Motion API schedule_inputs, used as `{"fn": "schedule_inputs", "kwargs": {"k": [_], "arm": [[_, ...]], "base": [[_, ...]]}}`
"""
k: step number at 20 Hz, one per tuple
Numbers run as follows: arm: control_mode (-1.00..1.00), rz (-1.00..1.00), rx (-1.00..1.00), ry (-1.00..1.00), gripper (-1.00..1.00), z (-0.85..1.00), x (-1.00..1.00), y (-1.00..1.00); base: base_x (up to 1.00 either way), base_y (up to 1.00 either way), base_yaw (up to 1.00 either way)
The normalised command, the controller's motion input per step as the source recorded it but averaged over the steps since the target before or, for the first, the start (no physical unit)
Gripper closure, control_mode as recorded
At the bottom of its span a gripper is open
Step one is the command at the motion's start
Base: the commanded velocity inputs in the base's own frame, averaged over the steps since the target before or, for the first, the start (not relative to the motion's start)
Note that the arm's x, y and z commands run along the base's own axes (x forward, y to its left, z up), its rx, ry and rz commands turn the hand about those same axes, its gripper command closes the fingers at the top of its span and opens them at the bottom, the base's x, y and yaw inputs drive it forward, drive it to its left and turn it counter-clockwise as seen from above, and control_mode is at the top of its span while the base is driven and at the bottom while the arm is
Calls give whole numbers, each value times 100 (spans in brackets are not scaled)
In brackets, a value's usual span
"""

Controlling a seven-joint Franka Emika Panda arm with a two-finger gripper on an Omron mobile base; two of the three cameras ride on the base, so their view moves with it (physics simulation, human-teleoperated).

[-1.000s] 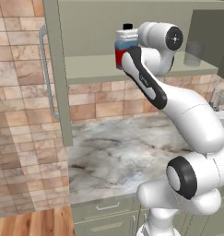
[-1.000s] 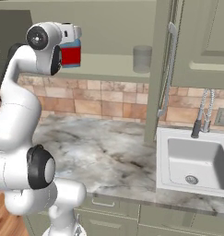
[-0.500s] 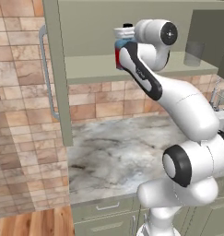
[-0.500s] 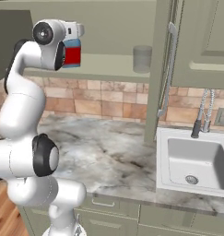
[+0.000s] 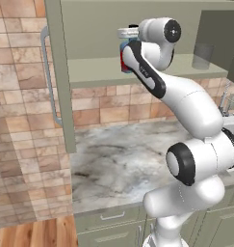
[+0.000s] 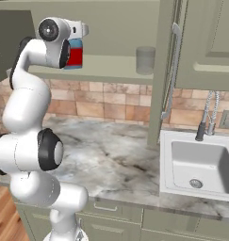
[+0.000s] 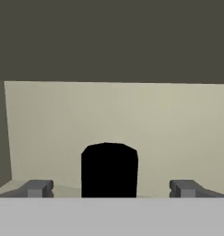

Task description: There is a bowl on the dining counter. Grab a lemon wedge from the fridge and place it in the bowl. Then get the liquor bottle and glass cup from the cabinet and place them next to the bowl.

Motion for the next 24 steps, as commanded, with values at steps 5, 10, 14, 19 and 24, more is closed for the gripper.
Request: {"fn": "schedule_inputs", "kwargs": {"k": [5,10,14,19,24], "arm": [[-100,0,0,7,-100,-4,25,0],[-100,0,0,9,100,-12,17,2],[-100,2,0,1,100,-9,1,0],[-100,0,0,3,100,-3,0,1],[-100,0,0,2,100,-1,0,5]], "base": [[0,0,0],[0,0,0],[0,0,0],[0,0,0],[0,0,0]]}}
